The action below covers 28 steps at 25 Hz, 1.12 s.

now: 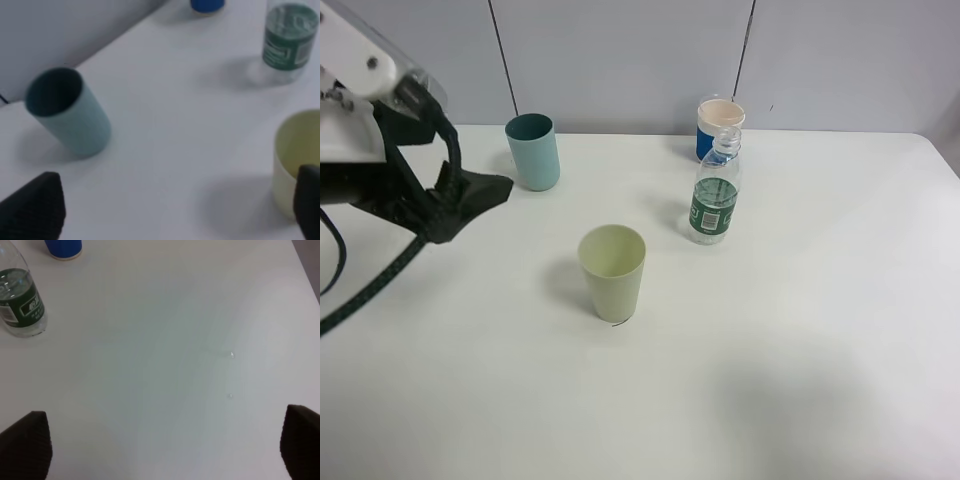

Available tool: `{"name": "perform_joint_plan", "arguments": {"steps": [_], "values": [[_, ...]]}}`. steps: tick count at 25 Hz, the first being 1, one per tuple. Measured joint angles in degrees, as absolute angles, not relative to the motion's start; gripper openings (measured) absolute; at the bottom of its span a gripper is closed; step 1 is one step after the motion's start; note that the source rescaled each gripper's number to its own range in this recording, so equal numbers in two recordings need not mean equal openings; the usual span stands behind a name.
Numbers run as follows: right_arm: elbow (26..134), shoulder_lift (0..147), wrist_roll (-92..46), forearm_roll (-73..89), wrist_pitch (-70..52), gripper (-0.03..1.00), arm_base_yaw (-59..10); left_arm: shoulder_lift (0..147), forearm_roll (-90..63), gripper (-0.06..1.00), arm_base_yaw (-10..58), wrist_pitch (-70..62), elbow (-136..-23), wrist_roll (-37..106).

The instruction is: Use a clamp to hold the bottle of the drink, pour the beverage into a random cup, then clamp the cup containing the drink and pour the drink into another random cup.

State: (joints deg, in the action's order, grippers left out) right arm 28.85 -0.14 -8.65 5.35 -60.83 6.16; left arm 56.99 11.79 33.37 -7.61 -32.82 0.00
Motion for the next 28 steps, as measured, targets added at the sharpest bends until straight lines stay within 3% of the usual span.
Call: {"name": "perform_joint_plan", "arguments": {"steps": [10, 20, 28], "values": [[28.85, -0.14, -8.65, 5.35, -60.83, 0.82, 6.16, 50.15, 22.35, 0.79, 33.31, -31.08, -45.18, -10.07], [28.85, -0.14, -8.65, 5.35, -60.83, 0.82, 6.16, 39.73, 28.81, 0.79, 32.98, -45.02, -47.78, -18.44], [28.85, -0.14, -8.65, 5.35, -60.83, 0.82, 6.16, 30.57, 25.61, 0.79, 19.13, -47.6, -47.78, -17.69]]}}
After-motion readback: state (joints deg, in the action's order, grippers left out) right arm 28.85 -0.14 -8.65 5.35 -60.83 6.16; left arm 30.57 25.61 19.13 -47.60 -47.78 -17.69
